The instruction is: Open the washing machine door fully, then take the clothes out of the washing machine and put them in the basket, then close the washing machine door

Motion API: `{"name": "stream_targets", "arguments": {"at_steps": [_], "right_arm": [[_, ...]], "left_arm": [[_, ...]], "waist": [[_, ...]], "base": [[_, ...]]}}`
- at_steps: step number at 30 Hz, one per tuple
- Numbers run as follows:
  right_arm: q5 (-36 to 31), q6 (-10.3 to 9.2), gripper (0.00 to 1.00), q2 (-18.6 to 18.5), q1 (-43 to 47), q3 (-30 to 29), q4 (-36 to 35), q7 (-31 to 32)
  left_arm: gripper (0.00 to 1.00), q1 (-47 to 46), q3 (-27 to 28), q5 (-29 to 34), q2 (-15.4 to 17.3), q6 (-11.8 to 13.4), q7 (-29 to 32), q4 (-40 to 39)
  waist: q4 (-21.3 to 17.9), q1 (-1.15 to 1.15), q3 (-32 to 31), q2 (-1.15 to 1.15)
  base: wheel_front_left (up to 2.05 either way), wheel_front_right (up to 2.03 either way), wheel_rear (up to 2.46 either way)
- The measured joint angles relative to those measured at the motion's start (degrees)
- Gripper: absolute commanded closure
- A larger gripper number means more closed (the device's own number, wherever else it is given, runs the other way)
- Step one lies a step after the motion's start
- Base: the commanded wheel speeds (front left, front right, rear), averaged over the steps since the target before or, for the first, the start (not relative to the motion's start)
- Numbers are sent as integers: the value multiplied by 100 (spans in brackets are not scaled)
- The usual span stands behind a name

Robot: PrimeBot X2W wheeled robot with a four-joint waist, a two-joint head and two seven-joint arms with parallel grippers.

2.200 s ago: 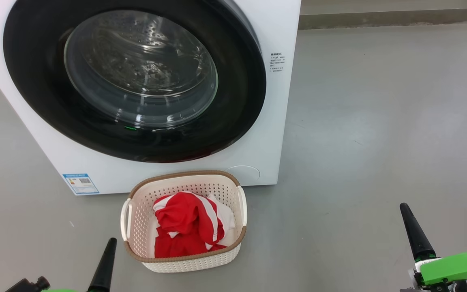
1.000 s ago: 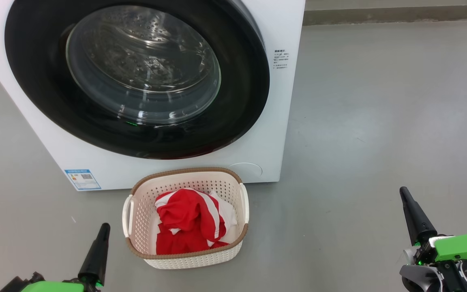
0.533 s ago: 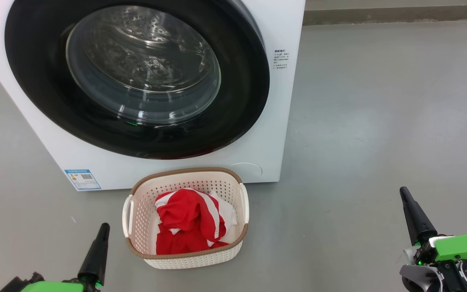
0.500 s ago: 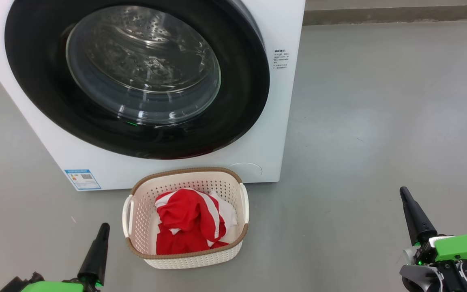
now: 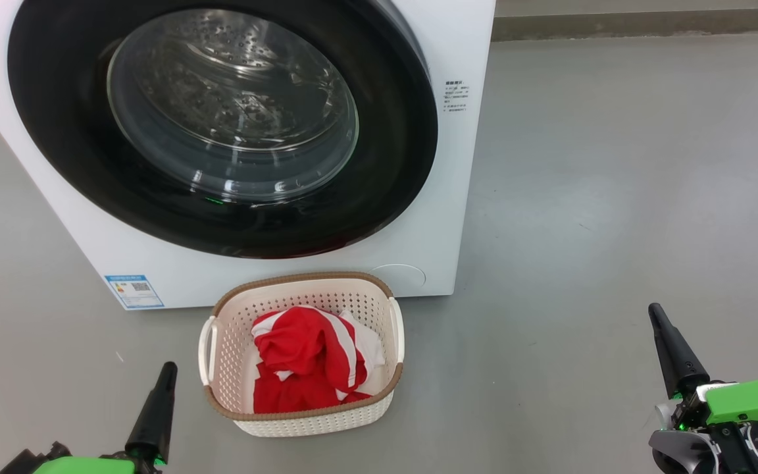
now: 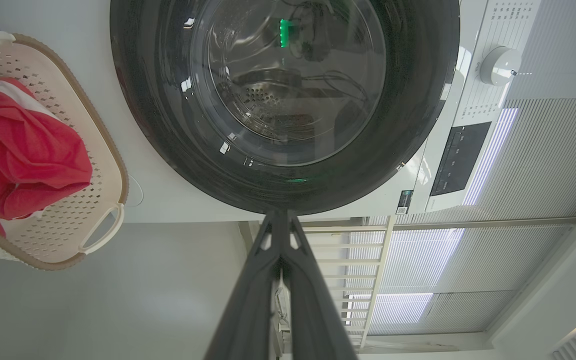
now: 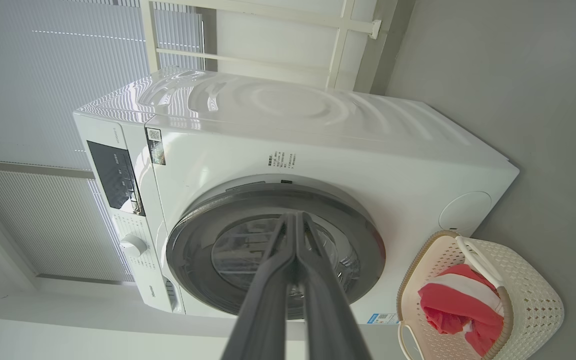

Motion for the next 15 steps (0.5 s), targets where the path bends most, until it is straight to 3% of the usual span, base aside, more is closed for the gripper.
{"name": "stream_targets", "arguments": {"at_steps": [15], "right_arm": [[0,0,100,4,0,-10,1,18]], "left_arm": [[100,0,16,1,-3,0,1,0]], "waist": [[0,0,0,0]], "base": [[0,0,0]]}}
